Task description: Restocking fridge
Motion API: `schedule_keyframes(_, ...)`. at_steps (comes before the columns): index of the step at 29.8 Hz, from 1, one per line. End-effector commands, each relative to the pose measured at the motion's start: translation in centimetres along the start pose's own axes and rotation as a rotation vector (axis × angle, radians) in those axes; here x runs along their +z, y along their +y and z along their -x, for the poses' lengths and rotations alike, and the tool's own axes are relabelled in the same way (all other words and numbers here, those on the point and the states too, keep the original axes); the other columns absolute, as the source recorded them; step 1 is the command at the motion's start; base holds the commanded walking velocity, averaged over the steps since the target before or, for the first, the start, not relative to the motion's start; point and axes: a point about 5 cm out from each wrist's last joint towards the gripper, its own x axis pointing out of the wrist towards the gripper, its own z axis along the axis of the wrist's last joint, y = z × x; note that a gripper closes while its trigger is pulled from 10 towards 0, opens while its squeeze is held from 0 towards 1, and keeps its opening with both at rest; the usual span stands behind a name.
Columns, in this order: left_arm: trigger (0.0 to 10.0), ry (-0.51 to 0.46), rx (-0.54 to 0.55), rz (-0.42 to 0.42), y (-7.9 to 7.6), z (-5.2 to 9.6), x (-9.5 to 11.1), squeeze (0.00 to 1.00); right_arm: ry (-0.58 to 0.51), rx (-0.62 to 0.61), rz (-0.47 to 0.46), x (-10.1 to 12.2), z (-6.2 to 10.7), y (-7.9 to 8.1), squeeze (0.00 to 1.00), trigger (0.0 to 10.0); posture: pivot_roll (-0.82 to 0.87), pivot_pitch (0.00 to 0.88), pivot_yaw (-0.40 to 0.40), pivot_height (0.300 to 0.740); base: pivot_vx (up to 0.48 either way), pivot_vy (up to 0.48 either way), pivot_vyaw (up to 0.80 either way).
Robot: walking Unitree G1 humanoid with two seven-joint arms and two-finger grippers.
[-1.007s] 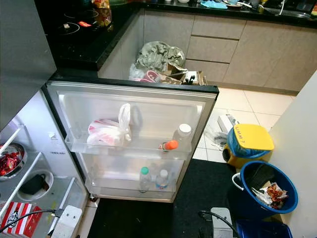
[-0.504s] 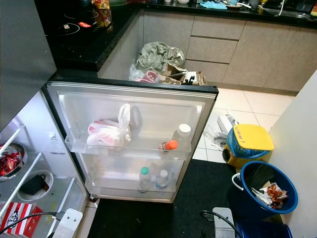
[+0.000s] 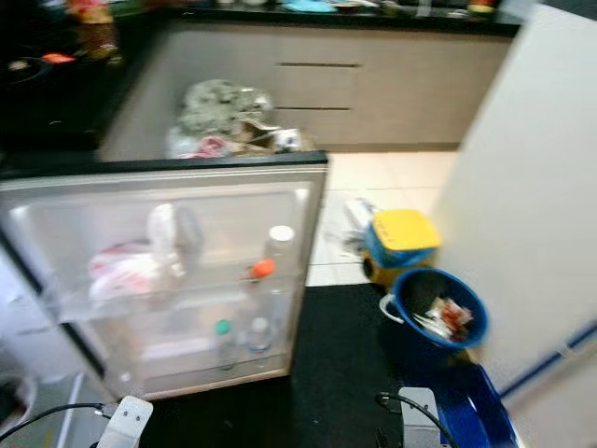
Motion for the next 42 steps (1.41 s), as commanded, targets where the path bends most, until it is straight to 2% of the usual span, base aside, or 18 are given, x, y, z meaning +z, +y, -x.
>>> schedule_keyframes(1, 10.0, 0.016, -0.006, -0.018, -0.22, 0.06, -0.32, 0.0, 0.004, -0.014, -0.011, 0.04, -0.01, -0.28, 0.0, 10.0, -0.04, 0.0, -0.052, 0.74, 0.0, 0.0, -0.66)
schedule_keyframes(42, 10.0, 0.022, -0.01, -0.023, -0.53, 0.12, -0.5, 0.0, 0.009, -0.012, -0.01, -0.04, 0.0, -0.27, 0.0, 10.0, -0.04, 0.0, -0.054, 0.74, 0.0, 0.0, -0.72)
